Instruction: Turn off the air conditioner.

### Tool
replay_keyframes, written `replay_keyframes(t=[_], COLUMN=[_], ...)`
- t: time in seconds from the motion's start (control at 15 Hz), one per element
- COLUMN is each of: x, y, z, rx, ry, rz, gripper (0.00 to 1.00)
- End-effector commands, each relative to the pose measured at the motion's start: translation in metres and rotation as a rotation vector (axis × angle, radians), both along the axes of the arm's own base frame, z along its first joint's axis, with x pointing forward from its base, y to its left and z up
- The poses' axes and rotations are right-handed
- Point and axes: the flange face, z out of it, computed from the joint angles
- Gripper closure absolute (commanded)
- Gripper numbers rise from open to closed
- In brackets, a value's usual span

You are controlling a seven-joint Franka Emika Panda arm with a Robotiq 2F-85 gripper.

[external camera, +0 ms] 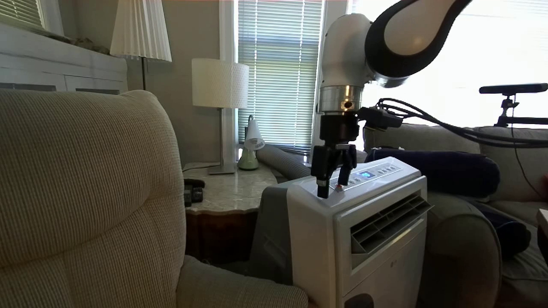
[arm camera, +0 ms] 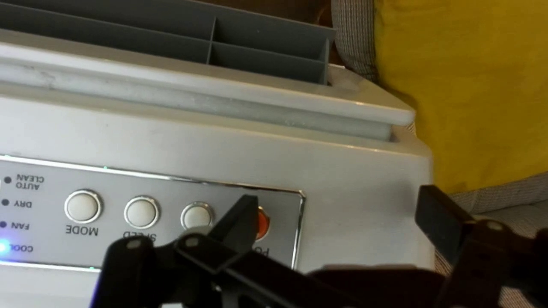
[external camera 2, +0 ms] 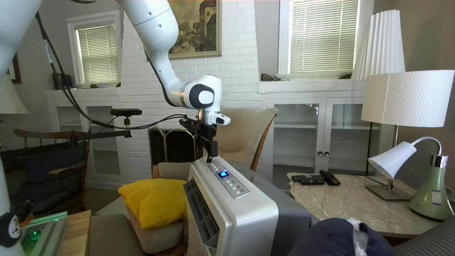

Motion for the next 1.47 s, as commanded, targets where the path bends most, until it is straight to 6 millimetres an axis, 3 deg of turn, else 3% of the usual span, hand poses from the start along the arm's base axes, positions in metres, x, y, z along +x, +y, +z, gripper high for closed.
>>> replay_keyframes(t=[0.0, 0.8, 1.33, 1.4], x=[0.004, -0.009, -0.023, -0.026], y=[0.001, -0.005, -0.023, -0.024], z=[0.004, 0.048, 0.08, 0.082], rx=[0.019, 0.002, -0.049, -0.044], ry=[0.008, -0.02, -0.034, -0.031], rz=[0.023, 0.05, -0.086, -0.084], gripper=[0.0, 0.0, 0.0, 0.25])
